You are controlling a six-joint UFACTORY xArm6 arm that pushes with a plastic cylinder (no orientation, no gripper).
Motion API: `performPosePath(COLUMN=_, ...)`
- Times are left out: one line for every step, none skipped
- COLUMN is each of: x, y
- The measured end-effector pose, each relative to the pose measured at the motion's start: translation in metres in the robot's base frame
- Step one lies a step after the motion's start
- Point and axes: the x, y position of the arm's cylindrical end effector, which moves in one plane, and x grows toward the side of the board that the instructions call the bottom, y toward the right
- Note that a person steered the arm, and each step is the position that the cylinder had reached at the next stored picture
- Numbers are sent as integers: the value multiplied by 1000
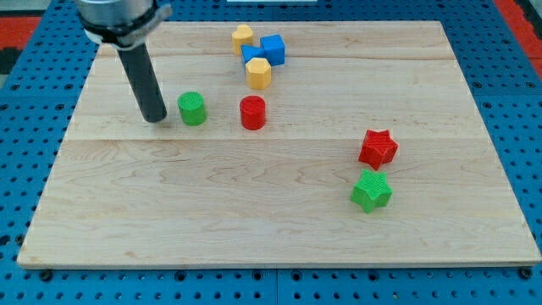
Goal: Place the green circle left to the red star
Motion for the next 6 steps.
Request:
performPosePath(x=-21, y=18)
performPosePath(x=17, y=70)
performPosePath(x=65, y=125)
performPosePath(x=84, y=195)
performPosePath(x=91, y=209)
performPosePath(x=67, y=156)
